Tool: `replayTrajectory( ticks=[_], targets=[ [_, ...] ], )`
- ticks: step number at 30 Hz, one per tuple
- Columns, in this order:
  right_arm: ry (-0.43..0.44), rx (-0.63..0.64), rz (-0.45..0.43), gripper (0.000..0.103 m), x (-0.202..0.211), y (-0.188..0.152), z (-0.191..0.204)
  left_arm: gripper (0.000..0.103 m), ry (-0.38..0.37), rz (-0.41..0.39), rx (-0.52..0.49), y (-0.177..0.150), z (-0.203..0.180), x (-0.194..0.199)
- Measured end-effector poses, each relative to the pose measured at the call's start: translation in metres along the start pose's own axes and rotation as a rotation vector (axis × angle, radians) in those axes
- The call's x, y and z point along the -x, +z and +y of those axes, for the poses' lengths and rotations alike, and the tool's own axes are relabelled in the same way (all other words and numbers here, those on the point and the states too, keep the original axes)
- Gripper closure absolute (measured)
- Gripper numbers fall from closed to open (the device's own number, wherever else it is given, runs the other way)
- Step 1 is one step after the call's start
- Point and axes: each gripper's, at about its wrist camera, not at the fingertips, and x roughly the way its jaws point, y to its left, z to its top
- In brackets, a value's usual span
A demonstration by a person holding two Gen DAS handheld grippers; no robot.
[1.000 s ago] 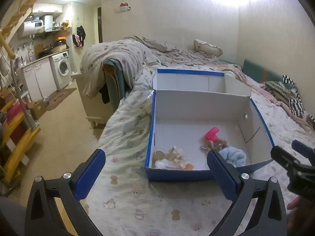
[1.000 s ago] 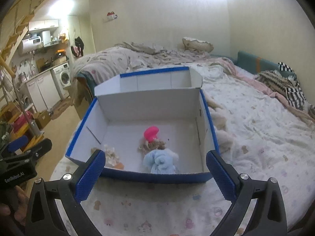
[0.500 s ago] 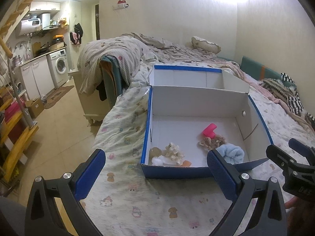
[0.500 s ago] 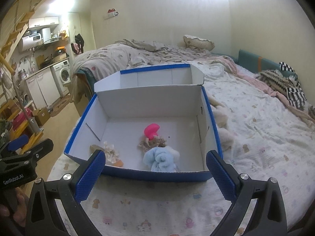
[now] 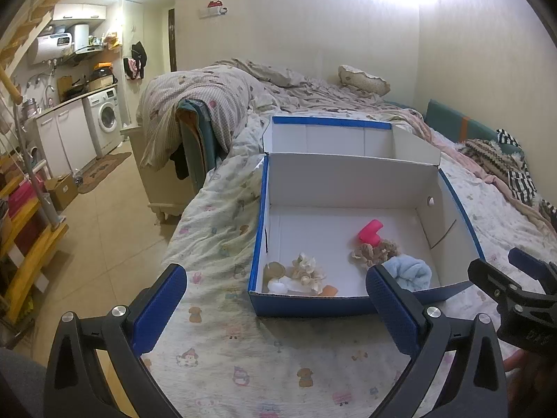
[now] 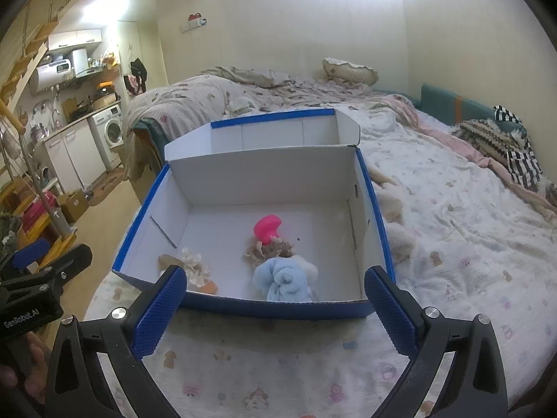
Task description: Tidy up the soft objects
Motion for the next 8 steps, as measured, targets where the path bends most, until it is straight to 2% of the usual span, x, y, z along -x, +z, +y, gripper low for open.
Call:
replayTrajectory(
  ticks=[8],
  targets=[
    [0.006, 0.000, 0.006, 0.000, -0.0024, -0.0008, 0.0010, 0.000, -0.011, 0.004, -0.006, -0.0007, -0.0035, -0.0004]
  ],
)
